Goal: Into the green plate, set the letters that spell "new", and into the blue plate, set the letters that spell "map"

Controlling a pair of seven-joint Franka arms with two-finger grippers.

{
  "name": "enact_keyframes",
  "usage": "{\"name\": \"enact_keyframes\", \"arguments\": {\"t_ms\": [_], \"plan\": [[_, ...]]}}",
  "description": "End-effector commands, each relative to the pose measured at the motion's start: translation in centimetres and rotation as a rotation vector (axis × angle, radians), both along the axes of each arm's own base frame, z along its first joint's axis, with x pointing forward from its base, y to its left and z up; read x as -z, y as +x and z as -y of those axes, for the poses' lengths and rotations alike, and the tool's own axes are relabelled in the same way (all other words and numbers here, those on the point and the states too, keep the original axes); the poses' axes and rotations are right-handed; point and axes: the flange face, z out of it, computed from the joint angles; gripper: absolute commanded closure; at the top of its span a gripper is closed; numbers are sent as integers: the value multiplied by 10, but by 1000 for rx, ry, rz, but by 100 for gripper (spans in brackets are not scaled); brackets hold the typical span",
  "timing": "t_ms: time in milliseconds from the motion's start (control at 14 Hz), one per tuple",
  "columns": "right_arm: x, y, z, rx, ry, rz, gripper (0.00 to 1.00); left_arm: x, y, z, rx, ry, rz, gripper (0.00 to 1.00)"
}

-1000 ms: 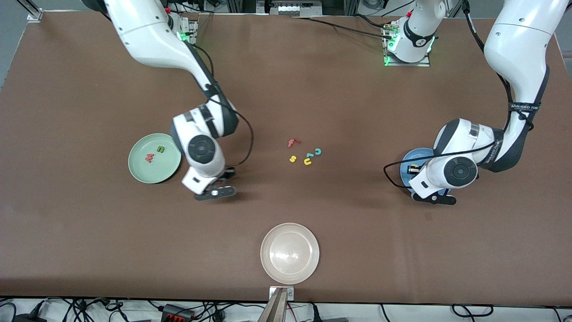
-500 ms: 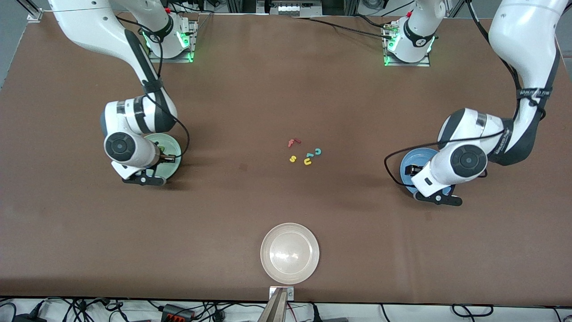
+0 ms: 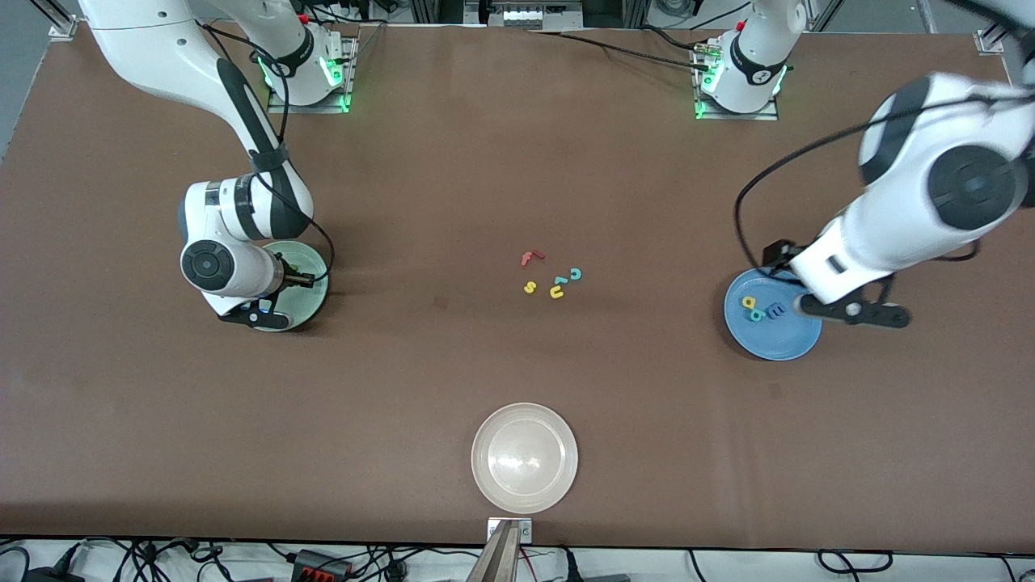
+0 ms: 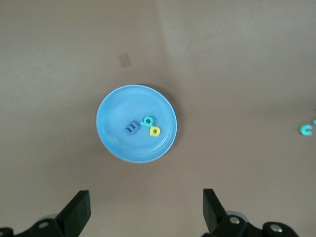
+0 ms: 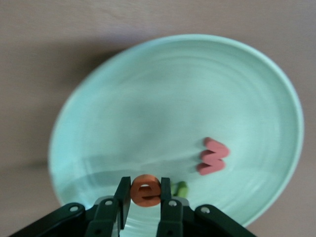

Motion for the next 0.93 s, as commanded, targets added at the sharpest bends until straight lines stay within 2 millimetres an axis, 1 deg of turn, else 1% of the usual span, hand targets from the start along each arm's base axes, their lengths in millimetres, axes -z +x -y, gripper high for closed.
{"name": "enact_keyframes", "arguments": {"t_ms": [0,71,143,214,286,429,500,571,643,714,786,857], "plan": [[3,1,-20,8,22,6,93,-34,1,-21,31,-105,-4,0],[6,0,-20,7,20,0,92,-48,-4,-44,12,-124,10,0],[10,-1,-20,8,18,-6,75,-53,-12,-53,16,-137,10,0],[9,-1,-20,18,17,-5,18,-60,-20,-62,7,-148,20,0],[7,0,-18,42,10,-6,0,-70,-28,-65,-11,-144,35,0],[-12,2,-20,41,15,5,0,-86,-50,-68,-27,-119,69,0],[-29,4,-19,46,20,15,0,-85,-58,-70,-51,-110,65,0],[-53,10,-19,35,32,41,0,-83,-69,-75,-109,-98,59,0],[-76,20,-17,31,40,58,0,-90,-86,-68,-185,-81,68,0],[-102,30,-16,32,42,58,0,-93,-92,-62,-246,-72,79,0],[-124,40,-17,33,41,47,0,-103,-96,-68,-258,-72,101,0],[-150,52,-15,39,39,41,0,-111,-102,-68,-239,-75,117,0]]}}
